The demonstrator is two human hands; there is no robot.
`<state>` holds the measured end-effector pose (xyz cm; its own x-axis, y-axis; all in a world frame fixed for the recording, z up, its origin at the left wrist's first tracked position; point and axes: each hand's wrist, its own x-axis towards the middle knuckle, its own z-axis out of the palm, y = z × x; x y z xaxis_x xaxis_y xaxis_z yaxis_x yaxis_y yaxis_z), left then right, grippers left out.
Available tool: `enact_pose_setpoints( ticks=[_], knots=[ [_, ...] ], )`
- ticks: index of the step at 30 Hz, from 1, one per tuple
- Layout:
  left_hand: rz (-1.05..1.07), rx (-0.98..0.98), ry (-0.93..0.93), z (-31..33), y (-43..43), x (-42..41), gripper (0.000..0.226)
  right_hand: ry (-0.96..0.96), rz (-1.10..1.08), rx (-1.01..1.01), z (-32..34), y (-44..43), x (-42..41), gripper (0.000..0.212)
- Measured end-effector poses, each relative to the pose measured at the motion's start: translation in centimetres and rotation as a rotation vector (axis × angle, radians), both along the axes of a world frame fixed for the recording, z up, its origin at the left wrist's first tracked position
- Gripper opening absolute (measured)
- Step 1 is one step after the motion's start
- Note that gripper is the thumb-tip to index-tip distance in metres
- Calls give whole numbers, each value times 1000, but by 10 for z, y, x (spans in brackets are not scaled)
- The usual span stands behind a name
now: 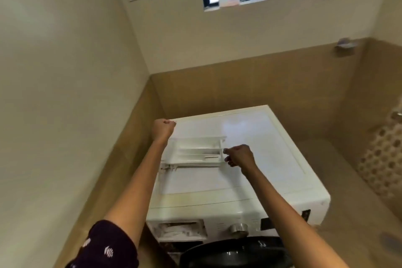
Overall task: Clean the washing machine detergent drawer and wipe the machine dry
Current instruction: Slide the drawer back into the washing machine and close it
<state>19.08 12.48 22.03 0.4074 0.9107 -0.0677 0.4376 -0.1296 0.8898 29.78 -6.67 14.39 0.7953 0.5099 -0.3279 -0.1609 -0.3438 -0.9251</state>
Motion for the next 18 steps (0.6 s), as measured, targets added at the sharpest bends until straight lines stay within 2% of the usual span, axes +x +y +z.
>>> enact_pose_setpoints(
  ticks=[4, 7, 9, 13, 16, 18],
  knots=[
    [59, -22, 78, -31, 41, -22, 28, 276, 12, -5, -33, 41, -18, 16],
    [48, -74, 142, -57, 64, -27, 15, 497, -22, 37, -57, 60, -27, 18],
    [21, -131, 177, -74, 80, -24, 24, 604, -60, 89, -71, 70, -30, 24],
    [-35, -222, 239, -98, 99, -10, 29, 730, -146, 222, -92, 84, -27, 25],
    [-56, -312, 252, -107, 102, -2, 55, 762, -195, 360, -100, 93, -27, 20],
    [-78, -365, 234, -113, 105, 1, 64, 739, -230, 388, -104, 98, -27, 19]
  ],
)
